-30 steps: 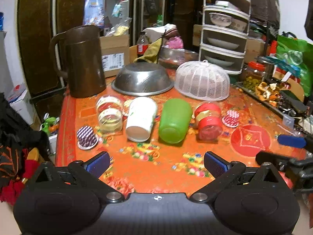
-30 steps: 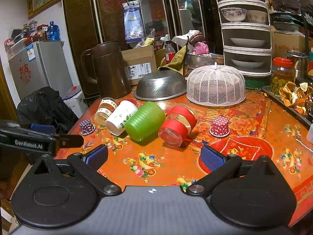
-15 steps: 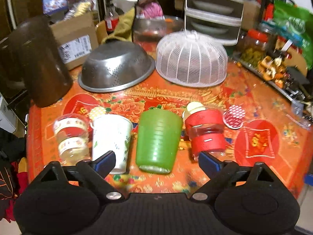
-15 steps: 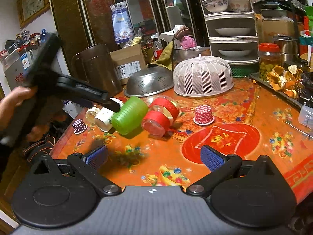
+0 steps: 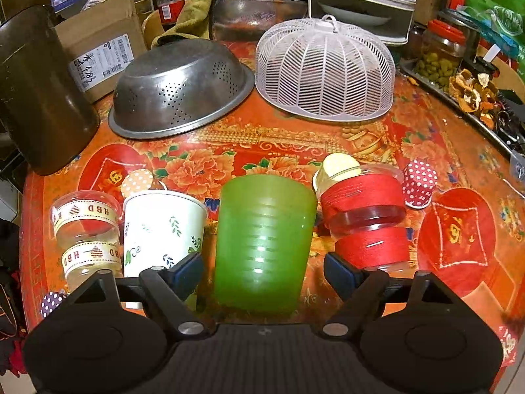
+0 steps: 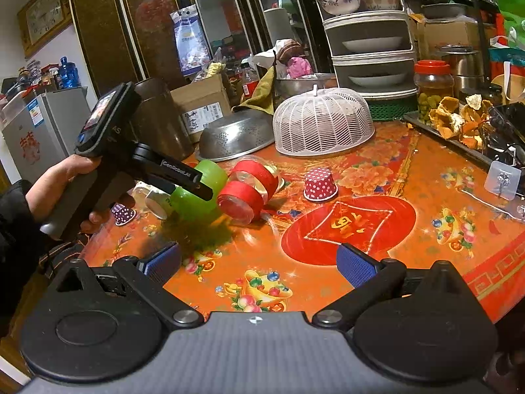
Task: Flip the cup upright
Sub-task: 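Move the left tool to the green cup lying on its side and close on it, then lift the green cup off the table with the left tool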
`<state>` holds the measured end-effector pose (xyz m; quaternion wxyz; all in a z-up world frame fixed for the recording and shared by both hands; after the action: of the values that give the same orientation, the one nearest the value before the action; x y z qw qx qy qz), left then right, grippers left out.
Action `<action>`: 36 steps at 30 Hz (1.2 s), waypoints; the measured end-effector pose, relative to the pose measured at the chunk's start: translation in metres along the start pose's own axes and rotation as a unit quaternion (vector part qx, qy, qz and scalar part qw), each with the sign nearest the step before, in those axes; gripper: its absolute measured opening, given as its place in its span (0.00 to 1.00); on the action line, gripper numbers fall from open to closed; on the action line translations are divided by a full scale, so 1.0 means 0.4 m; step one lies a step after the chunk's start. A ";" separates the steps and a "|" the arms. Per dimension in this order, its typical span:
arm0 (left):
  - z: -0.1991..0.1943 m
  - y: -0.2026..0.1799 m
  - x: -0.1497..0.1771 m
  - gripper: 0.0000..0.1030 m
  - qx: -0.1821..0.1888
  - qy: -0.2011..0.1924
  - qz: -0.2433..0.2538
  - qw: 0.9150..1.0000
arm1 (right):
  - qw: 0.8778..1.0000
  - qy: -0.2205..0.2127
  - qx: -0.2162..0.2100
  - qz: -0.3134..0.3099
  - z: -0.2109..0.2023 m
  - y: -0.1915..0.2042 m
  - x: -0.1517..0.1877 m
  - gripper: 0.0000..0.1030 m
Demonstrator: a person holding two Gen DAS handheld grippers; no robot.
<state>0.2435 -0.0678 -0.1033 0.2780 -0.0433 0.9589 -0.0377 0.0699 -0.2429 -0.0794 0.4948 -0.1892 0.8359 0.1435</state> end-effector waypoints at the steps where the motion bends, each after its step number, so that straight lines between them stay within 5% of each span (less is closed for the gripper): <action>1: 0.006 -0.002 0.000 0.79 0.000 0.002 0.002 1.000 | 1.000 0.000 -0.001 -0.001 0.000 0.001 0.000 0.99; 6: 0.034 -0.003 0.001 0.67 -0.012 0.010 0.012 1.000 | 1.000 0.001 -0.003 -0.001 0.003 0.002 0.001 0.99; 14: 0.014 0.007 0.014 0.67 -0.021 -0.012 0.015 1.000 | 1.000 0.001 -0.003 0.001 0.003 0.003 0.003 0.99; 19: -0.078 0.024 0.049 0.66 0.009 -0.045 0.001 0.999 | 1.000 -0.008 -0.007 0.005 0.000 0.005 -0.006 0.99; 25: -0.270 0.043 0.160 0.66 0.061 -0.086 -0.032 0.994 | 1.000 -0.011 -0.017 0.013 -0.003 0.017 -0.012 0.99; 29: -0.378 0.052 0.264 0.66 0.105 -0.098 -0.098 0.985 | 1.000 -0.004 -0.022 0.007 -0.002 0.039 -0.018 0.99; 36: -0.326 0.003 0.436 0.66 0.131 -0.023 -0.161 0.978 | 0.997 0.034 -0.057 0.032 0.004 0.067 -0.020 0.99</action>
<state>0.0267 -0.0786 -0.0857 0.2933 -0.1610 0.9196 -0.2057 0.0624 -0.2172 -0.0714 0.4499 -0.1944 0.8484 0.2001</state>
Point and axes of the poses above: each gripper's, at about its wrist camera, not at the fingertips, and z roughly the way its jaws point, y to its left, x to its underside, the point moved 8 cm from there along z, roughly the way its jaws point, and after that the axes turned 15 degrees about -z, right-handed, at the moved point
